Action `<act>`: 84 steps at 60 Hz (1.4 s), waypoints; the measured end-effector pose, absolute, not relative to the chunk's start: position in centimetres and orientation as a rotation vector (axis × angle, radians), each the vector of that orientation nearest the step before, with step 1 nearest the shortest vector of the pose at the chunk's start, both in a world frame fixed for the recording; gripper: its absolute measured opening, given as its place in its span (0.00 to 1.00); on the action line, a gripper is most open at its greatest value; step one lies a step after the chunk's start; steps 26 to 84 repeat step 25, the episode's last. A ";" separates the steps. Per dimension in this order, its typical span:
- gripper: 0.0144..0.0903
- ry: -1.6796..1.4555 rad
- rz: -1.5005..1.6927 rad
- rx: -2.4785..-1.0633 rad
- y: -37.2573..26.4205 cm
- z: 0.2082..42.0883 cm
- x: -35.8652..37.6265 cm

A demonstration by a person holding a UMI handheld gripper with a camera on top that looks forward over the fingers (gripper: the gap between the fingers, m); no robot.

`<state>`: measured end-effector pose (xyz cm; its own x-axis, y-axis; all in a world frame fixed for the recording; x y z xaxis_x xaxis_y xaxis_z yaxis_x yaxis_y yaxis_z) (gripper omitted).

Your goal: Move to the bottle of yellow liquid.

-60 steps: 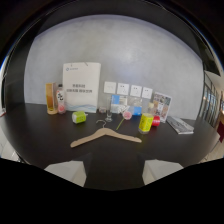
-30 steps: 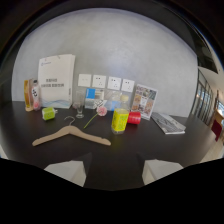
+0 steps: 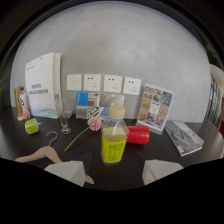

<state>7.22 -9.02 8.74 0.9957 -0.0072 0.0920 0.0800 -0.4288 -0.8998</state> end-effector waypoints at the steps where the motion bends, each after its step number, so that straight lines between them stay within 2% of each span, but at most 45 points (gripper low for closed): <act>1: 0.93 -0.053 -0.093 -2.016 -8.8 8.6 7.2; 21: 0.93 -0.070 -0.068 -2.030 -6.9 7.6 7.6; 84: 0.93 -0.070 -0.067 -2.029 -6.8 7.7 7.6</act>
